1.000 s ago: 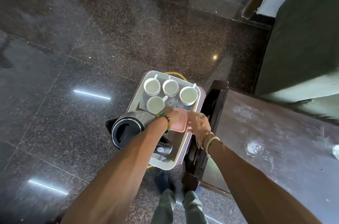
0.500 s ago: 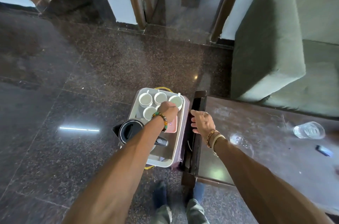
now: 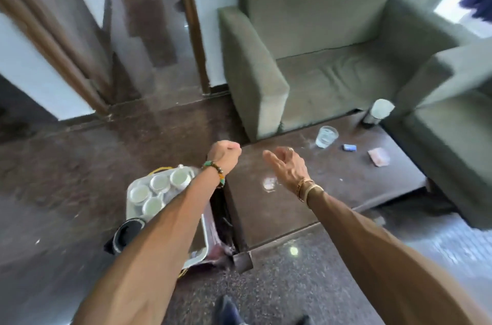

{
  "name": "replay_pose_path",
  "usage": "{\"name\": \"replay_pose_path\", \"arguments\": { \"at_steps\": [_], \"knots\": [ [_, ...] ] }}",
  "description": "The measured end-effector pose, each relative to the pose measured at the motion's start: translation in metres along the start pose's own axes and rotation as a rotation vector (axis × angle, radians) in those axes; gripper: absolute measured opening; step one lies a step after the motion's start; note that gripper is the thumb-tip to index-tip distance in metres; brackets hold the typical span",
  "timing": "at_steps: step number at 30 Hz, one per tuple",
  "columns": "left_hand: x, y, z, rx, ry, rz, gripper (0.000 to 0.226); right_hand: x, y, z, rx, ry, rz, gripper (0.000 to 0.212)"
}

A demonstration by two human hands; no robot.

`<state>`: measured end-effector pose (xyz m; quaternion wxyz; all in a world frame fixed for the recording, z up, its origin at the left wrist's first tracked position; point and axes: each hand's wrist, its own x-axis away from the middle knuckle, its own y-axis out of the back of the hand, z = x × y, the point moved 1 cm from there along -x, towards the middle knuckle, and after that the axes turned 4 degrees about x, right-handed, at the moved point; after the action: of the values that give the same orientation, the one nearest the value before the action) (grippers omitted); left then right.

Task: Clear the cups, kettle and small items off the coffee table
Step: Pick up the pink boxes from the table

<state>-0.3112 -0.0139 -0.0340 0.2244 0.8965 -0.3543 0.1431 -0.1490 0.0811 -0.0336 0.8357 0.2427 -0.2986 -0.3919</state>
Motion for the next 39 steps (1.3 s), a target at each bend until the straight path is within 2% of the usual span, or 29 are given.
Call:
{"name": "replay_pose_path", "arguments": {
  "at_steps": [3,7,15,18,23,26,30,39],
  "knots": [
    [0.020,-0.057,-0.038,0.003,-0.095,0.059,0.005,0.008,0.067,-0.032,-0.049,-0.038,-0.145,0.058],
    [0.028,-0.102,-0.062,0.021,-0.142,0.058,0.009,0.019,0.114,-0.057,-0.087,-0.055,-0.224,0.056],
    [0.128,-0.271,-0.097,-0.026,-0.289,0.222,0.004,0.088,0.234,-0.199,-0.131,-0.196,-0.334,0.057],
    [0.158,-0.324,-0.128,-0.023,-0.333,0.280,0.010,0.105,0.291,-0.230,-0.174,-0.209,-0.414,0.058],
    [0.193,-0.410,-0.173,-0.042,-0.416,0.376,0.003,0.128,0.378,-0.278,-0.203,-0.262,-0.597,0.058],
    [0.207,-0.461,-0.183,-0.071,-0.439,0.464,0.015,0.142,0.412,-0.313,-0.228,-0.317,-0.674,0.056],
    [0.214,-0.528,-0.183,-0.128,-0.421,0.575,0.006,0.154,0.436,-0.362,-0.264,-0.398,-0.723,0.056],
    [0.204,-0.648,-0.236,-0.121,-0.433,0.700,0.010,0.144,0.512,-0.418,-0.325,-0.477,-0.839,0.056]
  ]
}}
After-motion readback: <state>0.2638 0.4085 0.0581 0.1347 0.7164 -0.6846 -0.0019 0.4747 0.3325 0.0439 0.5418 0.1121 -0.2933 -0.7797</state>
